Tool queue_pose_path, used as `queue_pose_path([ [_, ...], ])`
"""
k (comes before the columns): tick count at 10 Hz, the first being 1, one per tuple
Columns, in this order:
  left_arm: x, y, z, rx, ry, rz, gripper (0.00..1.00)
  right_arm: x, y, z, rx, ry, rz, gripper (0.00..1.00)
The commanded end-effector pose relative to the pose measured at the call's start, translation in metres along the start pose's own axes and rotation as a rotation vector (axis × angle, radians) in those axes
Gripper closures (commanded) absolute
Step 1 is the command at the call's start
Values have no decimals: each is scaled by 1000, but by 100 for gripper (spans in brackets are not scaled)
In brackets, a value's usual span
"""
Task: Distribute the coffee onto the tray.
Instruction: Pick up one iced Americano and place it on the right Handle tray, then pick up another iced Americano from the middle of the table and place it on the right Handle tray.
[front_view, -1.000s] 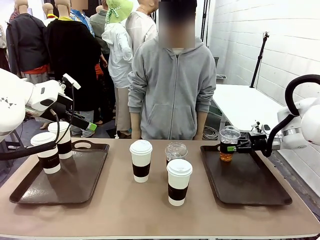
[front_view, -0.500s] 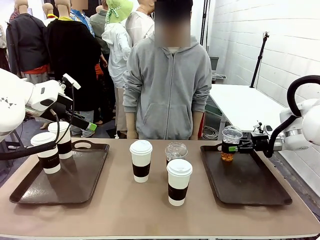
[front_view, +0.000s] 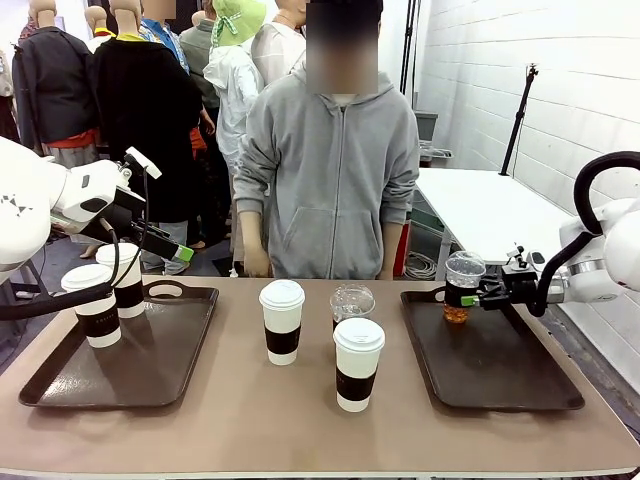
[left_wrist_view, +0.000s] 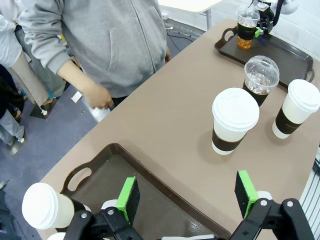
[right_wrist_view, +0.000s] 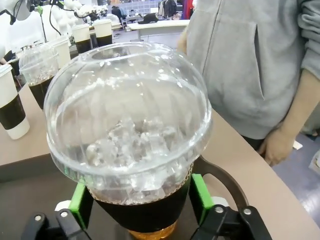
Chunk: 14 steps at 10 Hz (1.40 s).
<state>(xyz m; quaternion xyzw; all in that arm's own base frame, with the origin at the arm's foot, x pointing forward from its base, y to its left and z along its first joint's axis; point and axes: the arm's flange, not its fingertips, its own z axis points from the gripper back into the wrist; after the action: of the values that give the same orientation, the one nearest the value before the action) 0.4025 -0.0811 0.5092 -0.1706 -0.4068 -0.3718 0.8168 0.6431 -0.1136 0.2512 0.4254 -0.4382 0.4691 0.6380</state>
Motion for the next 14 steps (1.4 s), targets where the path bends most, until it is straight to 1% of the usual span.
queue_pose_path([
  [1, -2, 2, -1, -4, 0, 4, 0, 0, 11, 5, -12, 1, -38, 0],
  [4, -2, 2, -1, -4, 0, 4, 0, -3, 23, 22, -58, 0, -54, 0],
  [7, -2, 2, -1, -4, 0, 4, 0, -9, 37, 47, -113, -22, -83, 0],
  [9, -2, 2, -1, -4, 0, 4, 0, -8, 42, 45, -130, -30, -88, 0],
  [10, -2, 2, -1, -4, 0, 4, 0, -14, 30, 53, -89, -8, -70, 0],
  [14, -2, 2, -1, -4, 0, 4, 0, -14, 30, 53, -89, -8, -70, 0],
])
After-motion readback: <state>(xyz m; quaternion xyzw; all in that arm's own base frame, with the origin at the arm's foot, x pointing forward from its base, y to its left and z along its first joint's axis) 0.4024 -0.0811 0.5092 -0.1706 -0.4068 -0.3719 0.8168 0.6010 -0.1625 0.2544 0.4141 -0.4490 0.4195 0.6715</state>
